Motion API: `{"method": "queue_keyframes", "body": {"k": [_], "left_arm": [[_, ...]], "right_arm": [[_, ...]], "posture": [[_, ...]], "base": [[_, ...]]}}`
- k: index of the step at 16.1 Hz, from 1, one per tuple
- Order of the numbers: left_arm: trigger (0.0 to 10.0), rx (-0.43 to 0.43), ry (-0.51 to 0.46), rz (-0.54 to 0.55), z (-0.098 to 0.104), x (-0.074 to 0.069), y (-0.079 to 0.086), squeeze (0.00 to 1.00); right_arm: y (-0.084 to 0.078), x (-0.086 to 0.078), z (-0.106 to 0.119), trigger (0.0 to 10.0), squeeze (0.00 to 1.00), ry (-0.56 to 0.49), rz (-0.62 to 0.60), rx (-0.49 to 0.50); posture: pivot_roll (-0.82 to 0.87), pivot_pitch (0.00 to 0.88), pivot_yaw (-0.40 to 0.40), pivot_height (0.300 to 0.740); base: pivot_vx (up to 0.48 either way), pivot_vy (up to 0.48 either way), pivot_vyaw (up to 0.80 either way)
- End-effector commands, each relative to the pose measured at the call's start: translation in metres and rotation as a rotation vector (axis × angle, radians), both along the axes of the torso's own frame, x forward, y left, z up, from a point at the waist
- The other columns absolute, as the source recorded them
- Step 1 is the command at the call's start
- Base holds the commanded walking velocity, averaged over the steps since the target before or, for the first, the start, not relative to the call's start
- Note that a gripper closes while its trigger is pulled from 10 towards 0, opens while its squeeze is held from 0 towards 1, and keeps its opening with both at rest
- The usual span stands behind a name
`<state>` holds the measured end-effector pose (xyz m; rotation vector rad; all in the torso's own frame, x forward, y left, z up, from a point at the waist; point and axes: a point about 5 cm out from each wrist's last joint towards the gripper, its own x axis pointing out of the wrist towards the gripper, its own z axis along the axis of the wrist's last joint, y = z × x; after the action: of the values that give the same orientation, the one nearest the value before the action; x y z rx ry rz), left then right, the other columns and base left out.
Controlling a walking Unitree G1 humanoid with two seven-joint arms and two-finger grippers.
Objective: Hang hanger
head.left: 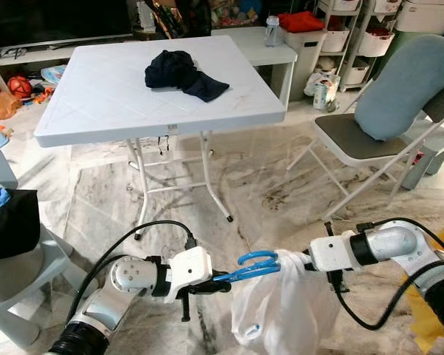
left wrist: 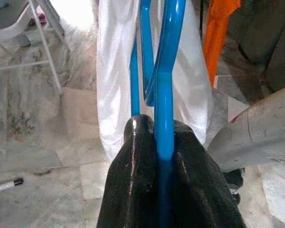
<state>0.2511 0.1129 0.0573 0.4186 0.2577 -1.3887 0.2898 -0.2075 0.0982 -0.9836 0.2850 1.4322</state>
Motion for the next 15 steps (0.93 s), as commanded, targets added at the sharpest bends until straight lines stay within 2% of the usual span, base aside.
{"method": "queue_keyframes", "body": {"k": [1, 2, 4, 5, 7, 8, 10, 12, 15], "left_arm": [[0.0, 0.015, -0.002, 0.021, 0.000, 0.003, 0.002, 0.00], [0.0, 0.012, -0.002, 0.034, 0.000, 0.005, 0.003, 0.00], [0.0, 0.007, 0.004, 0.072, -0.002, 0.005, 0.007, 0.00], [0.0, -0.007, 0.020, 0.094, -0.004, 0.004, 0.009, 0.00], [0.0, -0.041, 0.037, 0.159, -0.009, 0.001, 0.011, 0.00], [0.0, -0.046, 0.028, 0.187, -0.010, 0.001, 0.012, 0.00], [0.0, -0.073, 0.017, 0.253, -0.011, 0.004, 0.014, 0.00], [0.0, -0.099, 0.014, 0.316, -0.010, 0.008, 0.016, 0.00], [0.0, -0.143, 0.015, 0.376, -0.008, 0.012, 0.015, 0.00]], "right_arm": [[0.004, 0.014, 0.019, 10.0, 1.00, -0.073, -0.038, 0.074], [0.005, 0.016, 0.021, 10.0, 1.00, -0.074, -0.050, 0.085], [0.006, 0.029, 0.027, 10.0, 1.00, -0.189, -0.107, 0.077], [0.005, 0.038, 0.031, 10.0, 1.00, -0.286, -0.165, 0.045], [0.004, 0.048, 0.036, 10.0, 1.00, -0.312, -0.247, 0.061], [0.005, 0.048, 0.036, 10.0, 1.00, -0.311, -0.241, 0.060], [0.004, 0.053, 0.037, 10.0, 1.00, -0.343, -0.267, 0.041], [0.000, 0.060, 0.038, 10.0, 1.00, -0.384, -0.345, 0.015], [0.000, 0.063, 0.034, 10.0, 1.00, -0.406, -0.421, 0.037]], "posture": [[-0.11, 0.000, -0.009, 0.740], [-0.11, 0.000, -0.009, 0.740], [-0.11, 0.000, -0.015, 0.740], [-0.11, 0.000, -0.020, 0.740], [-0.10, 0.000, -0.029, 0.740], [-0.10, 0.000, -0.029, 0.740], [-0.10, 0.000, -0.039, 0.740], [-0.10, 0.000, -0.043, 0.740], [-0.10, 0.000, -0.044, 0.740]], "base": [[0.000, 0.000, 0.00], [0.000, 0.000, 0.00], [0.000, 0.000, 0.00], [0.000, 0.000, 0.00], [0.000, 0.000, 0.00], [0.000, 0.000, 0.00], [0.000, 0.000, 0.00], [0.000, 0.000, 0.00], [0.000, 0.000, 0.00]]}}
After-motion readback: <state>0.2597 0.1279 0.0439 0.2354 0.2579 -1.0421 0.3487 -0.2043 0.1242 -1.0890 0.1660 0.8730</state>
